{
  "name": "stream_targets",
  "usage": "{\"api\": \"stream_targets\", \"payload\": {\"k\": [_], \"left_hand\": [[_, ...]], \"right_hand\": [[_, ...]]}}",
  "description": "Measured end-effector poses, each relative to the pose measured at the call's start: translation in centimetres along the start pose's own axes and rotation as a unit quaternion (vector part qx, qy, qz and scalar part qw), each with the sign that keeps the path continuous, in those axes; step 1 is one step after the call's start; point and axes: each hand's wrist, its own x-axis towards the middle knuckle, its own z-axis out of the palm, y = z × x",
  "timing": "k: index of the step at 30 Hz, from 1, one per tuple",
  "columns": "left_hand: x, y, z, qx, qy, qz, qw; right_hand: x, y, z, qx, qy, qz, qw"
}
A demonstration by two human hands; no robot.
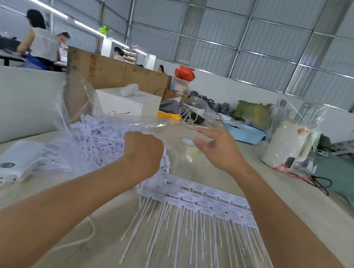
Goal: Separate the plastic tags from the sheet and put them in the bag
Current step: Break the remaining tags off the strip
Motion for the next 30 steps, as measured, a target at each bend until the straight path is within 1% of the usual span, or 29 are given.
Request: {"api": "stream_targets", "payload": {"k": [1,2,3,5,6,7,10,13,15,17,20,23,27,30], "left_hand": [[-1.0,1.6,-0.7,-0.057,0.016,0.058,0.997],[-1.9,3.2,-1.2,-0.112,0.027,0.12,0.986],[-2.6,4.7,-1.5,-0.157,0.032,0.184,0.97],[-3.4,7.4,-1.7,-0.225,0.019,0.301,0.926],[-3.5,8.7,-1.4,-0.244,0.003,0.338,0.909],[-3.3,10.0,-0.9,-0.247,-0.014,0.358,0.9],[-2.1,13.4,1.1,-0.207,-0.037,0.37,0.905],[-0.7,15.4,2.5,-0.202,-0.024,0.358,0.911],[0.1,16.3,2.7,-0.217,-0.016,0.355,0.909],[0.6,16.8,2.7,-0.24,-0.028,0.344,0.907],[0.8,17.2,2.8,-0.268,-0.048,0.33,0.904],[0.7,17.5,3.1,-0.291,-0.07,0.32,0.899],[0.6,17.5,2.9,-0.304,-0.089,0.333,0.888],[0.5,17.5,2.8,-0.286,-0.112,0.348,0.886]], "right_hand": [[-0.7,0.9,-1.0,-0.003,0.016,0.017,1.0],[-1.7,2.1,-2.1,-0.009,0.025,0.039,0.999],[-2.8,3.4,-2.9,-0.021,0.029,0.065,0.997],[-5.5,6.5,-4.2,-0.054,0.021,0.116,0.992],[-6.9,8.1,-4.5,-0.067,0.008,0.143,0.987],[-8.5,9.7,-4.7,-0.075,-0.008,0.175,0.982],[-12.8,13.8,-4.7,-0.113,-0.064,0.253,0.959],[-15.6,15.9,-4.4,-0.151,-0.097,0.272,0.945],[-16.4,16.5,-4.4,-0.151,-0.092,0.267,0.947],[-16.6,16.9,-4.5,-0.133,-0.086,0.263,0.952],[-16.8,17.6,-4.8,-0.105,-0.112,0.262,0.953],[-16.9,17.9,-4.9,-0.126,-0.127,0.242,0.954],[-16.9,17.7,-4.8,-0.15,-0.104,0.215,0.96],[-17.0,17.7,-4.5,-0.187,-0.101,0.188,0.959]]}}
